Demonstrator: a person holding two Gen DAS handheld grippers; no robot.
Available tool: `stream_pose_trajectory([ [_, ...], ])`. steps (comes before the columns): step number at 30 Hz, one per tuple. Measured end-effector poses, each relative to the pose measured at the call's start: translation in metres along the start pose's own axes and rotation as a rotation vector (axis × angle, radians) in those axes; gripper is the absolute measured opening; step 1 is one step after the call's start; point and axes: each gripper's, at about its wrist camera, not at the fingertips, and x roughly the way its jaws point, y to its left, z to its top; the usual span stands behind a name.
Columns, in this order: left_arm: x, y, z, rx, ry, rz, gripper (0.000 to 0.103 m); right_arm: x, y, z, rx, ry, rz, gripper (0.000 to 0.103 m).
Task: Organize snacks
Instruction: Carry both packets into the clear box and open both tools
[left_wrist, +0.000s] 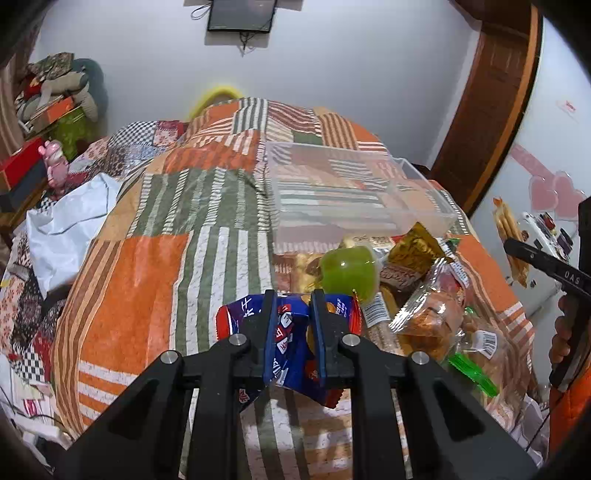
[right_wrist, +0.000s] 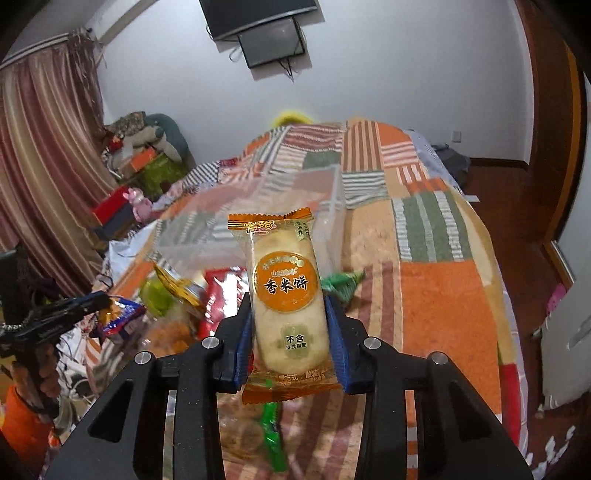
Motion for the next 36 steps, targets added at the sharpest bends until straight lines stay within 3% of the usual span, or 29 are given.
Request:
stream_pose_trajectory([
  [1,0.001,-0.001,0.001,-0.001,0.007,0.01,0.018,0.0,0.001,0.0,0.0,-0.002,0.006,0.033],
  [2,0.002,-0.001,0.001,-0.004,0.009,0.021,0.028,0.001,0.002,0.0,0.001,-0.003,0.01,0.033],
  [3,0.005,0.0,0.0,-0.007,0.023,0.035,0.052,0.002,0.003,0.0,0.004,-0.002,0.017,0.033],
  [5,0.008,0.002,-0.004,-0.017,0.033,0.045,0.085,0.003,0.004,-0.002,0.005,0.003,0.028,0.033],
  [6,0.01,0.005,-0.006,-0.023,0.029,0.045,0.088,0.004,0.004,-0.003,0.005,0.007,0.032,0.033],
  [9,0.023,0.009,-0.013,-0.016,0.074,0.053,0.088,0.007,0.006,-0.005,0.0,0.016,0.035,0.033],
  [13,0.048,0.016,-0.021,-0.046,0.158,-0.005,0.088,0.009,0.008,-0.005,0.005,0.025,0.041,0.033],
  [16,0.063,0.02,-0.027,-0.083,0.175,-0.056,0.084,0.01,0.009,-0.005,0.005,0.027,0.045,0.033],
  [17,0.063,0.02,-0.028,-0.088,0.168,-0.068,0.071,0.011,0.009,-0.005,0.004,0.028,0.046,0.033],
  [21,0.054,0.016,-0.027,-0.059,0.137,-0.052,0.066,0.013,0.012,0.0,0.001,0.022,0.048,0.033],
  [26,0.031,0.017,-0.012,-0.049,0.077,-0.025,0.065,0.012,0.014,0.009,0.0,-0.005,0.05,0.033],
  [36,-0.006,0.007,0.054,-0.007,-0.094,-0.003,0.065,0.021,0.028,0.041,-0.032,-0.052,0.05,0.033],
])
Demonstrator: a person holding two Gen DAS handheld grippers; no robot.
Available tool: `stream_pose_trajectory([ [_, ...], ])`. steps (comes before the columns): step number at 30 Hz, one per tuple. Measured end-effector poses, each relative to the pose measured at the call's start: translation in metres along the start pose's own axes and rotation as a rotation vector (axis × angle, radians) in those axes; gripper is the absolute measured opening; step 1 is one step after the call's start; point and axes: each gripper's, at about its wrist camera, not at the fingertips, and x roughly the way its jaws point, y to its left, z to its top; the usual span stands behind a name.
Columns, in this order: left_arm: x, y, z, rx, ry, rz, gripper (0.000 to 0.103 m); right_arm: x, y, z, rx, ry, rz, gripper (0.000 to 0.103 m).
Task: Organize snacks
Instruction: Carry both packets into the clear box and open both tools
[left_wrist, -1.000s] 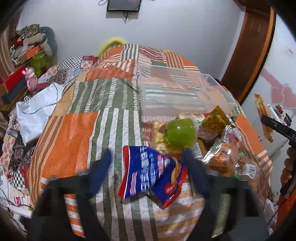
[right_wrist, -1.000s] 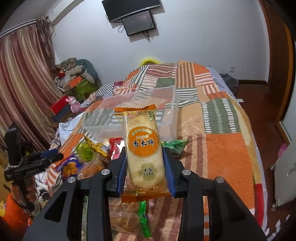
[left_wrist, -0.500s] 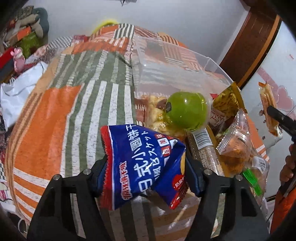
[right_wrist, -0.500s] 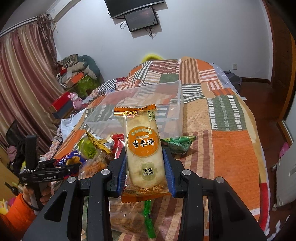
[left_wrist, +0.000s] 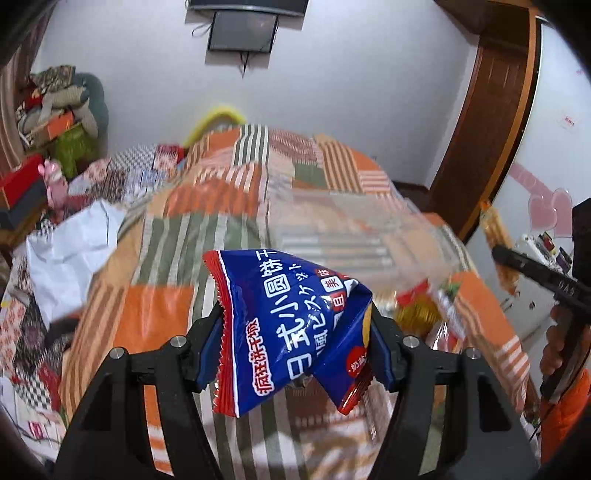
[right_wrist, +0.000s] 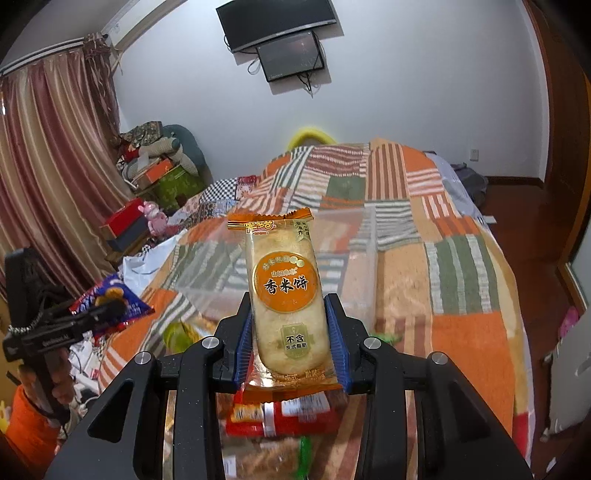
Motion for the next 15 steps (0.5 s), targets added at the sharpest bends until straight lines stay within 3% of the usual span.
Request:
stream_pose_trajectory([
  [8,0.023,-0.018,0.04,0.03,-0.045,0.001,0.065,0.026,0.008,0.022,-0.018,-0.002,-0.021,0.033],
  [15,0.061,-0.024,0.056,0.008,-0.002,-0.026,0.066,0.052,0.001,0.03,-0.012,0.033,-0.049,0.033],
])
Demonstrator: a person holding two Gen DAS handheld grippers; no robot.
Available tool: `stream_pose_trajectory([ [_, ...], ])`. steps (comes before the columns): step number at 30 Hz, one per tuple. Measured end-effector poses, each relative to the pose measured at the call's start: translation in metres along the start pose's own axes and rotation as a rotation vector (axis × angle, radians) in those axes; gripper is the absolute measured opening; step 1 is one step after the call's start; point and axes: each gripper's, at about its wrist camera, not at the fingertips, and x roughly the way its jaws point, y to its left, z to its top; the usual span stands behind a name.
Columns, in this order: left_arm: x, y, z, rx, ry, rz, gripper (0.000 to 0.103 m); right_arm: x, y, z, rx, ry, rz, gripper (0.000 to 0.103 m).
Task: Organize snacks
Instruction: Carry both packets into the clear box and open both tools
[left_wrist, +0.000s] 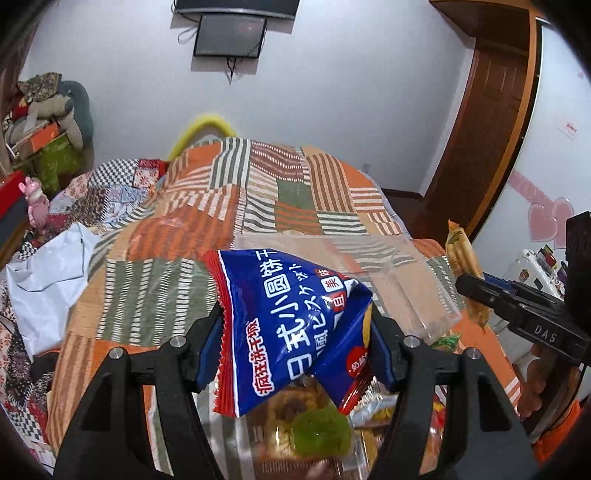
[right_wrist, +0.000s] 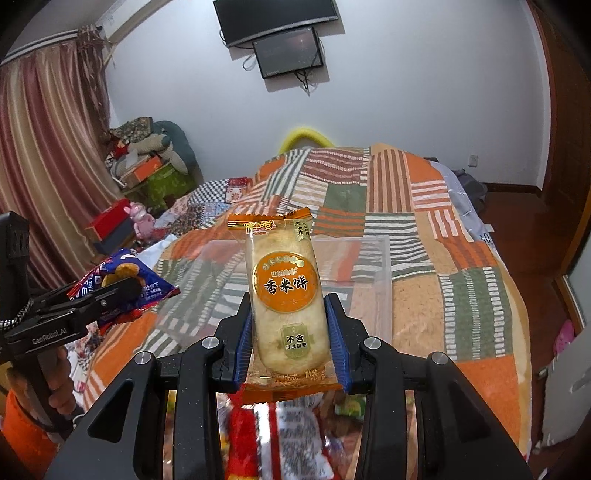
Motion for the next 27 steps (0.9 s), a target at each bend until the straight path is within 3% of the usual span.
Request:
stream_pose_trajectory([
  [13,0.067,-0.005,0.002,0.018,0.12,-0.013,0.066,0.044,-0.009,-0.001,-0.011,0.099,-0.051,0.033],
  [25,0.088,-0.009,0.0,0.02,0.176,-0.004,0.069,0.064,-0.009,-0.007,-0.026,0.172,-0.058,0.034],
  [27,0.083,-0.009,0.0,0.009,0.173,-0.015,0.076,0.061,-0.009,-0.008,-0.026,0.175,-0.062,0.04],
])
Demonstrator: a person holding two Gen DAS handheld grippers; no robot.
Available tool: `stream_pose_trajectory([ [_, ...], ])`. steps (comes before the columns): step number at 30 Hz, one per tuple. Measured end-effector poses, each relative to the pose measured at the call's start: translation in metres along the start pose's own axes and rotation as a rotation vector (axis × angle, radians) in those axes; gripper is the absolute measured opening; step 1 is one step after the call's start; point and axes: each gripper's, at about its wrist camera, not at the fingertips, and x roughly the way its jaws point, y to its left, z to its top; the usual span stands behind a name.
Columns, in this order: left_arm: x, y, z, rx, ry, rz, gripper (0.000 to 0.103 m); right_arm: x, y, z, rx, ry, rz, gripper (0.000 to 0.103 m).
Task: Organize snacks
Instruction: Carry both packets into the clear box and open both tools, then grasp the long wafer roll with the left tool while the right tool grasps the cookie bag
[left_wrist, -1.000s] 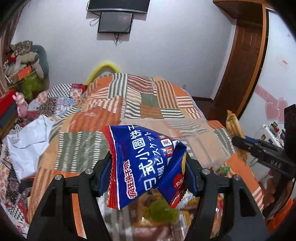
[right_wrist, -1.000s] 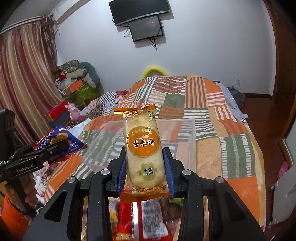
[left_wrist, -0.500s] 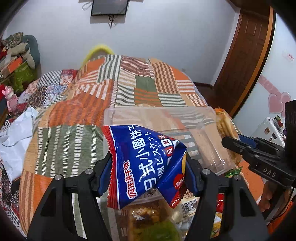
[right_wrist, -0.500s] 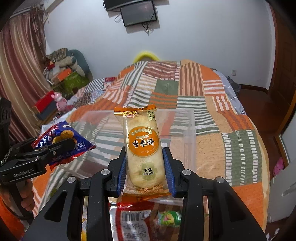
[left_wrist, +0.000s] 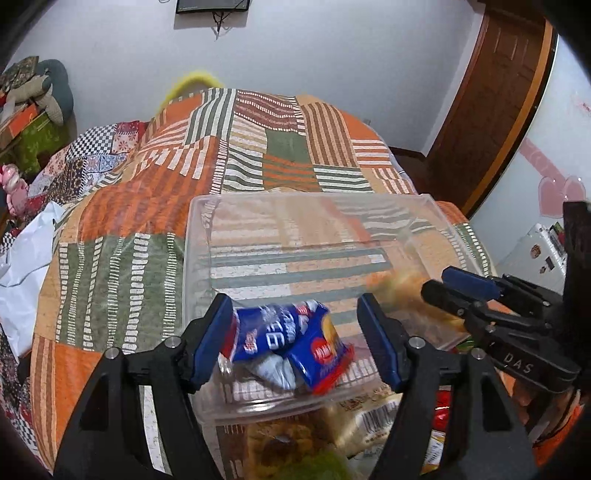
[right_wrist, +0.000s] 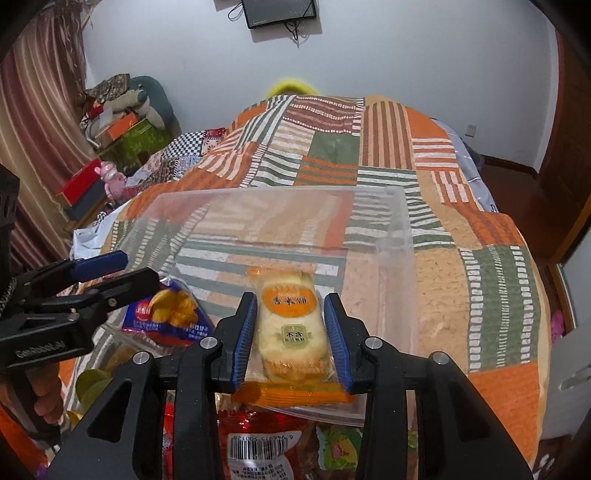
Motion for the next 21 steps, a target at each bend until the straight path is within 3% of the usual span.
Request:
stream_pose_trajectory([
  [2,-0.008,-0.001,-0.001,0.0,-0.015,-0.001,0.078,-0.005,0.0,-0.001,-0.001,-0.011,-0.007,0.048],
  [6,-0.032,-0.007,-0.003,0.026,-0.054,0.01,0.079,-0.026,0.007,-0.002,-0.034,-0.049,-0.03,0.052],
  [11,-0.066,-0.013,-0.009,0.037,-0.096,0.011,0.083,-0.062,0.015,-0.008,-0.057,-0.12,-0.042,0.065],
  [21,-0.127,-0.027,-0.054,0.097,-0.117,0.043,0.09,-0.119,0.019,-0.047,-0.05,-0.178,-0.015,0.075],
])
